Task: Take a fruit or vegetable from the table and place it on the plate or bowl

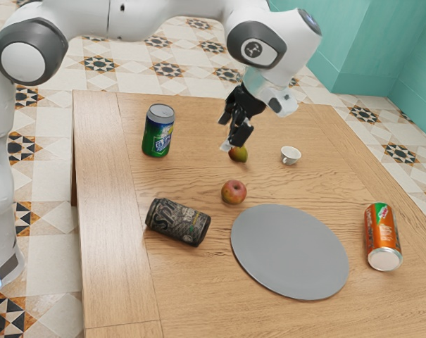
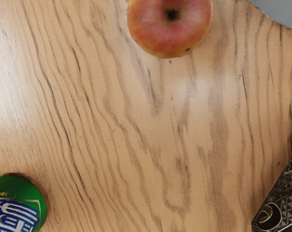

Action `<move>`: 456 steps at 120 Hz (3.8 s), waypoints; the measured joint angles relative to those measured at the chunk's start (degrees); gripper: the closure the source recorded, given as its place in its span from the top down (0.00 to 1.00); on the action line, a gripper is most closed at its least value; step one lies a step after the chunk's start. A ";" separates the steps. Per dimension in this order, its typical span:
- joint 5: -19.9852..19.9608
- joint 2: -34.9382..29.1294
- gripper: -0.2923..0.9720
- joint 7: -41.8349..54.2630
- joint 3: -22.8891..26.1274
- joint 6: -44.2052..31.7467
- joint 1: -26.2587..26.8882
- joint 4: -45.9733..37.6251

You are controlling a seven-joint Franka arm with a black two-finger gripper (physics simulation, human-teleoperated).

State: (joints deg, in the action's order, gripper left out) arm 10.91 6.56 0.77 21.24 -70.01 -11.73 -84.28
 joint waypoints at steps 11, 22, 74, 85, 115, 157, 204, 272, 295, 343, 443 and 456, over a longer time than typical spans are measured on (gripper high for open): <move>0.77 -0.02 0.77 0.24 0.25 -9.17 -0.45 0.03; 1.04 -0.03 0.77 0.45 0.02 -14.87 -0.60 0.05; -2.94 -6.31 0.77 -0.42 -14.32 -21.85 11.86 -9.54; -5.11 -9.90 0.77 -0.36 -16.18 -24.78 13.26 -15.40; -8.49 -15.94 0.77 -0.30 -14.46 -30.47 12.71 -25.43; -11.37 -10.99 0.77 1.77 -13.44 -33.22 8.59 -24.13; -13.40 -15.12 0.77 3.86 -12.93 -33.86 7.25 -29.92; -13.37 -8.66 0.77 9.22 -11.21 -36.64 1.31 -25.00; -13.23 -5.62 0.77 10.60 -8.88 -36.33 -2.20 -22.34; -13.61 -3.84 0.77 12.15 -4.74 -36.18 0.73 -21.46; -14.45 -1.56 0.77 13.53 -4.70 -36.16 -3.11 -21.43; -14.41 0.07 0.77 13.66 -4.37 -36.16 -3.31 -20.50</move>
State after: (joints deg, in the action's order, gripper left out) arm -3.50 6.63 14.42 16.87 -106.17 -15.04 -104.77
